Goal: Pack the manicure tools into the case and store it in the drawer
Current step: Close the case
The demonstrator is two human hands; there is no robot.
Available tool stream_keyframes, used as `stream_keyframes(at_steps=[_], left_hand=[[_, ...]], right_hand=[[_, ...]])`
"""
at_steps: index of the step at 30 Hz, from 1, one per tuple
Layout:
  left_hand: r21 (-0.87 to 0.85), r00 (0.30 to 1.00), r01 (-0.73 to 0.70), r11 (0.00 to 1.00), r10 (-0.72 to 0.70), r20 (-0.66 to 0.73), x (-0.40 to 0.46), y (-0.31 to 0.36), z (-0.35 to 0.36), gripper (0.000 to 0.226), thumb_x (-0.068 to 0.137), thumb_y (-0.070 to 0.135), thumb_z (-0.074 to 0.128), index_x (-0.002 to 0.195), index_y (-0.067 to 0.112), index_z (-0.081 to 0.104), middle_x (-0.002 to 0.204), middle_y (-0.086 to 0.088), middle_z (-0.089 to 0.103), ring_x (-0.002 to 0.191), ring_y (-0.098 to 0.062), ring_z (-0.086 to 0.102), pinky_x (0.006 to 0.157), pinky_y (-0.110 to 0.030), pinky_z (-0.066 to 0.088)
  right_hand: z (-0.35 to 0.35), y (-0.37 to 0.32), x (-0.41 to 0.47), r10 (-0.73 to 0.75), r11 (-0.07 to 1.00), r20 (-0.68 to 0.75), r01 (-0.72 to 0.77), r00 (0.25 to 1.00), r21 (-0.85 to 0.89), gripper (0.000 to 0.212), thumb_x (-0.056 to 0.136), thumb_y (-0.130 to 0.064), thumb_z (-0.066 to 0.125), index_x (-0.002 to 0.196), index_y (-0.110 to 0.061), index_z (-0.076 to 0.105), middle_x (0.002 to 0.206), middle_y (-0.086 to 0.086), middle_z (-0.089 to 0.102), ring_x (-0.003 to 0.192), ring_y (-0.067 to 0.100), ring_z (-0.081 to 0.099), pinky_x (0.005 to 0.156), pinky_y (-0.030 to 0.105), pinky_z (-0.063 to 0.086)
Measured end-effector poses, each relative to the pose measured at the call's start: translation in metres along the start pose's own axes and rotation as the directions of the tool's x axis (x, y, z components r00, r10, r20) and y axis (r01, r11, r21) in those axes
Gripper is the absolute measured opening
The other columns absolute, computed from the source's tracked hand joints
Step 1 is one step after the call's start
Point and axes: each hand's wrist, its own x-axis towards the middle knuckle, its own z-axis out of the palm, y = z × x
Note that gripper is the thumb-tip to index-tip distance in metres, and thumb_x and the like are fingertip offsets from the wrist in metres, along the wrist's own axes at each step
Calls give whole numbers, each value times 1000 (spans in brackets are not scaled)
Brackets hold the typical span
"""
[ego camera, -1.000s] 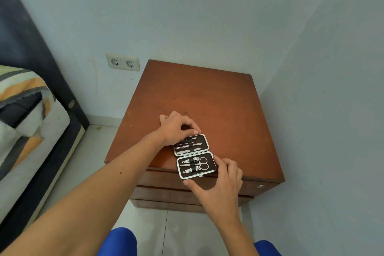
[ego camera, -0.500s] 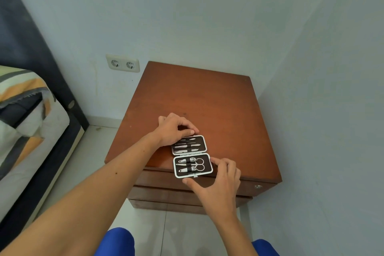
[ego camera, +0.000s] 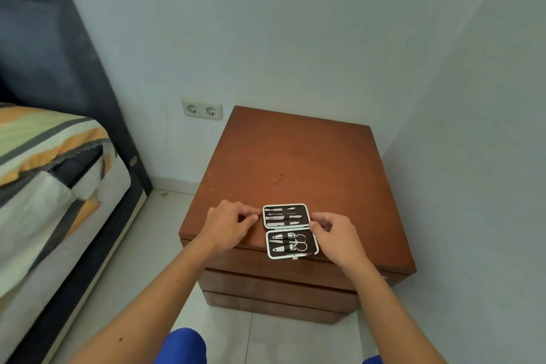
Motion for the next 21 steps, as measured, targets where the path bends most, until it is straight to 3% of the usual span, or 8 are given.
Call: stream_keyframes(at_steps=[2,6,8,11,13,17,21], left_hand=[[-32,999,21,999,-19,44,-5,8,2,29,107,37,54,126,49,72,129,20,70,126,-15,55,106,-44,28],[-116,991,128,985,-123,52,2,21,6,29,107,41,51,127,53,69,136,20,65,135,-17,48,102,-47,18],[-206,986,165,965,-155,65,6,26,5,27,104,49,52,125,58,68,134,23,63,132,-13,50,105,-46,17],[-428,990,141,893,-119,78,10,28,3,25,97,50,56,109,68,69,129,26,64,130,-10,56,121,-54,30],[-527,993,117,842,-94,70,6,29,2,29,102,36,59,111,60,74,126,22,70,127,-8,61,117,-47,42],[-631,995,96,770,-80,53,-14,37,3,31,107,21,57,131,34,73,124,19,74,122,0,65,114,-36,47],[-591,997,56,805,-73,-4,-32,35,8,31,107,21,57,134,24,71,125,18,71,112,16,62,107,-18,47]], right_hand=[[3,0,7,51,998,38,-52,998,20,21,98,-18,67,115,-17,79,101,-6,77,97,14,70,88,28,53],[4,0,17,126,977,52,-133,991,167,15,99,-13,66,108,-20,76,96,-10,74,89,7,70,62,8,45],[1,-5,20,151,957,66,-162,986,241,15,99,-10,65,110,-18,73,100,-8,73,93,6,69,69,9,47],[-3,-3,25,168,930,71,-182,983,318,22,100,-15,66,121,-15,72,119,0,74,116,16,68,95,26,51],[-8,-1,21,162,918,75,-178,984,356,22,101,-17,65,122,-15,72,120,-1,73,117,15,66,96,28,50],[-9,5,7,132,906,55,-143,990,398,21,103,-28,63,122,-23,72,120,-7,74,117,17,65,104,37,52],[-10,10,-12,100,917,20,-100,995,385,24,104,-43,58,118,-30,72,117,-15,73,111,8,64,97,30,50]])
